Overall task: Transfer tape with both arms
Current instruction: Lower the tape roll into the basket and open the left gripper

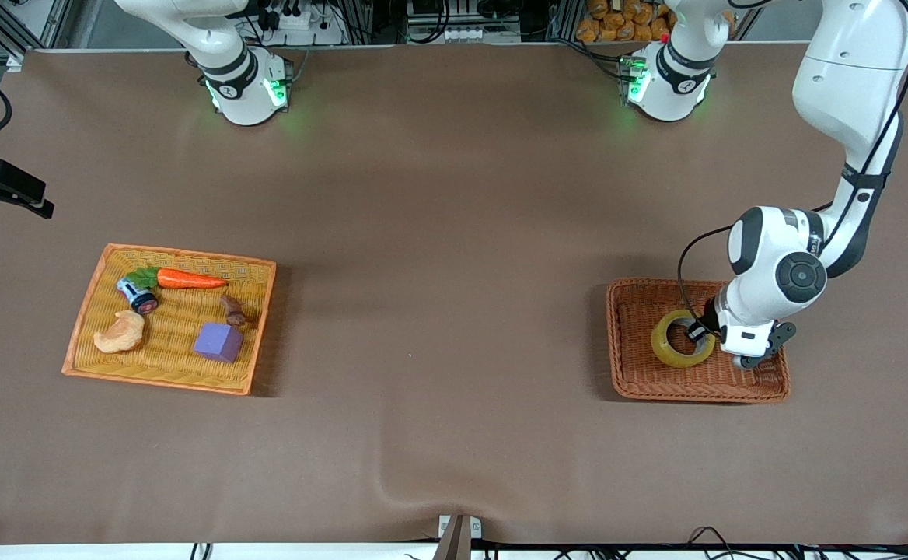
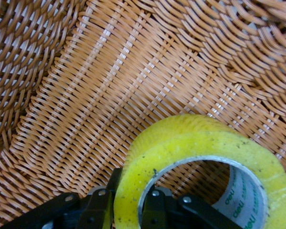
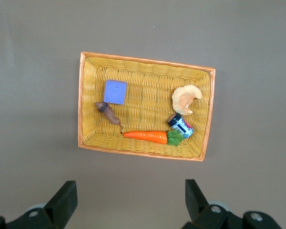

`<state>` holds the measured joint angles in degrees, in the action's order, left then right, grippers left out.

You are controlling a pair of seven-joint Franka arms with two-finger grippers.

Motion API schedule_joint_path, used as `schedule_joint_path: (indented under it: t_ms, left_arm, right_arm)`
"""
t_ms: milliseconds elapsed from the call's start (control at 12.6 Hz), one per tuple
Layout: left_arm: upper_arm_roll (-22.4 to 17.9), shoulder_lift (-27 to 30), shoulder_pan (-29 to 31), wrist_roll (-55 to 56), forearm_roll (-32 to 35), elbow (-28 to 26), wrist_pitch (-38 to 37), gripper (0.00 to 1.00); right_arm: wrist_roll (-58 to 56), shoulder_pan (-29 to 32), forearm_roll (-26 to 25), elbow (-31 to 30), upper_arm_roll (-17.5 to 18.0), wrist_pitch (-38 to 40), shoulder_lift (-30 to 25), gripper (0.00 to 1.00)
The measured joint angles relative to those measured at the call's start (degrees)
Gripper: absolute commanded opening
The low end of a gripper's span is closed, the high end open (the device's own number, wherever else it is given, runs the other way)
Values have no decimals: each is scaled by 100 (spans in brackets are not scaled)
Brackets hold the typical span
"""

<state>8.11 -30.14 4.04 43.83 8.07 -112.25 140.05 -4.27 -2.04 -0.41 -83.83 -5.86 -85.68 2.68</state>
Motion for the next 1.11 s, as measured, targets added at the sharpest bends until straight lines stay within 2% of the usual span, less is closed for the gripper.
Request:
schedule_joint_path:
  t_ms: [396, 555, 634, 713, 872, 1109]
  left_arm:
    - [0, -10, -3, 0, 0, 6, 0, 8]
    - [1, -25, -16, 0, 0, 22, 0, 16]
    - [1, -39, -25, 0, 0, 37, 0, 27]
    - [1, -52, -31, 0, 0, 52, 0, 31]
    - [2, -87, -36, 0, 0, 80, 0, 37]
    - [5, -133, -61, 0, 0, 135, 0, 40]
  right_arm:
    - [0, 0, -3, 0, -4, 0, 18, 100]
    - [0, 0, -3, 0, -5, 0, 29, 100]
    - [0, 0, -3, 0, -6, 0, 31, 100]
    - [0, 0, -4, 1, -7, 0, 32, 100]
    - [0, 2, -4, 1, -9, 0, 36, 100]
    - [0, 31, -3, 1, -14, 0, 41, 100]
